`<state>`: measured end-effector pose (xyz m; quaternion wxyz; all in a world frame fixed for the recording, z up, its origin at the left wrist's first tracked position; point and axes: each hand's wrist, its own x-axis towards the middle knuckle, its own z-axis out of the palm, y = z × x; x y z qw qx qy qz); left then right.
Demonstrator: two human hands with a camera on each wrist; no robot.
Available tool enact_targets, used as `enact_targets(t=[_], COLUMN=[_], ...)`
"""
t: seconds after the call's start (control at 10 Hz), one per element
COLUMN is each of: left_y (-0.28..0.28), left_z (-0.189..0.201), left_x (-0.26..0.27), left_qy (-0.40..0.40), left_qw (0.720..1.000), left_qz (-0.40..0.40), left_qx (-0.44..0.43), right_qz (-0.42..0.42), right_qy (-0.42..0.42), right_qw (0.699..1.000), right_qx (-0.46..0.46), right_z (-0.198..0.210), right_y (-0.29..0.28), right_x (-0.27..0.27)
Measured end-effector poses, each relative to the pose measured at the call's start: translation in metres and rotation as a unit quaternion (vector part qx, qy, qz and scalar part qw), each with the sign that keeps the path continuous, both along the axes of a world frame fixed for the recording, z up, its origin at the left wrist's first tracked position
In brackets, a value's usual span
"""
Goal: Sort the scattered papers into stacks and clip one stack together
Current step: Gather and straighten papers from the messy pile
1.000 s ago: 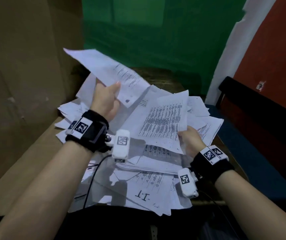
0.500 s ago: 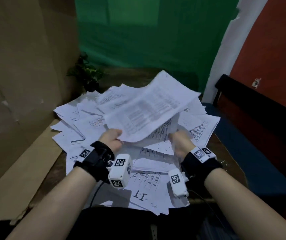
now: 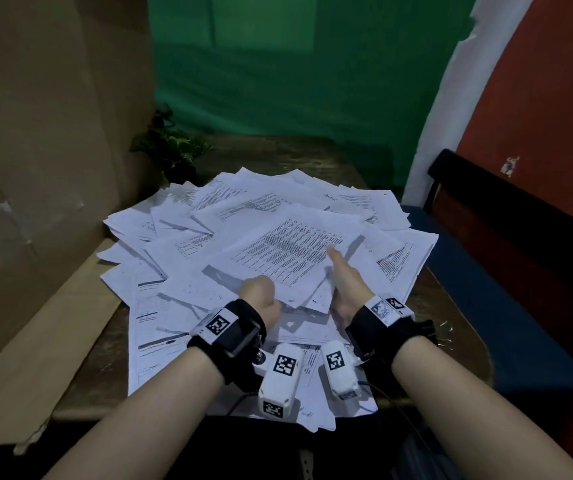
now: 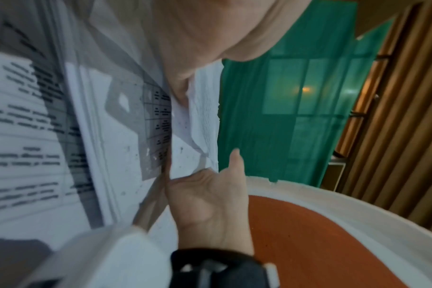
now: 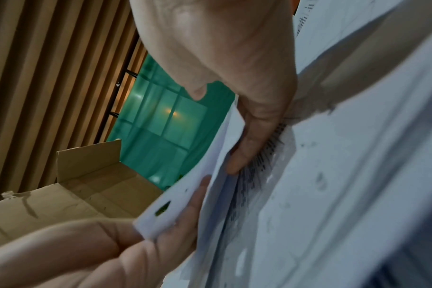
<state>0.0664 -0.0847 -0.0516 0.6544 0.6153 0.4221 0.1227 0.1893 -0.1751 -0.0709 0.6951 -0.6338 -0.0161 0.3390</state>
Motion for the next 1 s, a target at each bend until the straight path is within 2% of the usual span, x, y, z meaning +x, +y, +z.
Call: enact_targets(t=[0.1, 0.2, 0.3, 0.4, 0.5, 0.6, 0.8, 1.0], left_y=[-0.011, 0.006, 0.042, 0.054, 0.050, 0.049, 0.059, 0.128], left_z=[0.004, 0.006, 0.005, -0.001, -0.013, -0.027, -0.020, 0.027], left_x=[0.003, -0.009, -0.015, -0.014, -0.006, 0.001, 0.006, -0.022], left_qy=[-0.129, -0.052, 0.142, 0.299, 0.353, 0.377, 0.331, 0.263], left_qw=[0.971, 0.995, 0.920, 0.805, 0.754, 0.739, 0.761, 0.806], left_qz=[0.039, -0.080, -0.164, -0.244, -0.276, -0.273, -0.255, -0.123], left_qx=[-0.197, -0.027, 0.327, 0.451, 0.480, 0.487, 0.496, 0.516], right_qz=[0.007, -0.012, -0.002, 0.021, 0.039, -0.010, -0.009, -0.028], right_qy=[-0.039, -0.103, -0.147, -0.175, -0.209, -0.137, -0.103, -0.084], right_qw=[0.998, 0.987, 0.968, 0.945, 0.923, 0.961, 0.971, 0.979], right_qx=[-0.042, -0.125, -0.201, -0.275, -0.322, -0.239, -0.214, -0.184], right_z=[-0.003, -0.001, -0.001, -0.005, -0.018, -0.004, -0.016, -0.013], right_y=[0.004, 0.000, -0.014, -0.017, -0.013, -0.023, -0.027, -0.024], right_x=[-0.002, 0.012, 0.022, 0.024, 0.038, 0.028, 0.031, 0.031])
